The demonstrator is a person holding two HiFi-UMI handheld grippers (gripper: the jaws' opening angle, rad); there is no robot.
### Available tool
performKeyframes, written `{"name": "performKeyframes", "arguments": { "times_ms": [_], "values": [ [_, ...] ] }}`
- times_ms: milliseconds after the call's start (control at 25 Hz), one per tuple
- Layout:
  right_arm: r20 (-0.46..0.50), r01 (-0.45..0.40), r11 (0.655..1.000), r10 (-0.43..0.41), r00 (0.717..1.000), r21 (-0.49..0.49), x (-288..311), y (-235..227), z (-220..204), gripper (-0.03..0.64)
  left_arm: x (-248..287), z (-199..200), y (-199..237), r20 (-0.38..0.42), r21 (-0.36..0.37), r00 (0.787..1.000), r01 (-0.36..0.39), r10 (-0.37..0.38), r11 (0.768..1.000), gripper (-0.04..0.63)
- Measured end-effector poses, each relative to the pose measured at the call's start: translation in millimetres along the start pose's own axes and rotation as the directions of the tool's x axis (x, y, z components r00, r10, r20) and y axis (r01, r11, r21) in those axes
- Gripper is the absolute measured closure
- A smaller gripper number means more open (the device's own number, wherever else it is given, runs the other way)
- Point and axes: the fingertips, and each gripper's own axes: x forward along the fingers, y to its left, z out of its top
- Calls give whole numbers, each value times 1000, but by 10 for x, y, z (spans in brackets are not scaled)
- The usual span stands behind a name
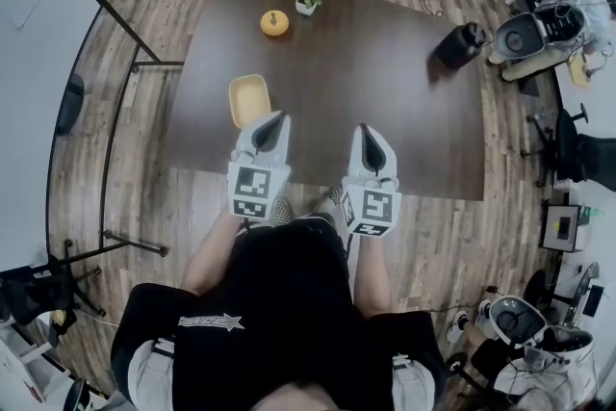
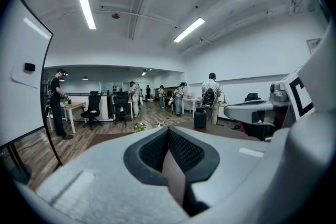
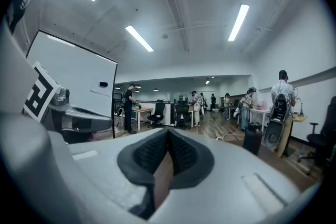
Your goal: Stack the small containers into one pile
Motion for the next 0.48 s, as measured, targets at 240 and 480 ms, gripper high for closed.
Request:
{"name": "performKeyframes", "arguments": {
  "times_ms": [240,480],
  "values": [
    [7,-8,1000,8,1000,3,8,7,24,612,0,27,10,7,2,1000,-4,4,1000,584],
    [3,-4,1000,4,1000,5,22,41,13,612,-31,20,65,8,2,1000,-6,6,1000,584]
  ]
}}
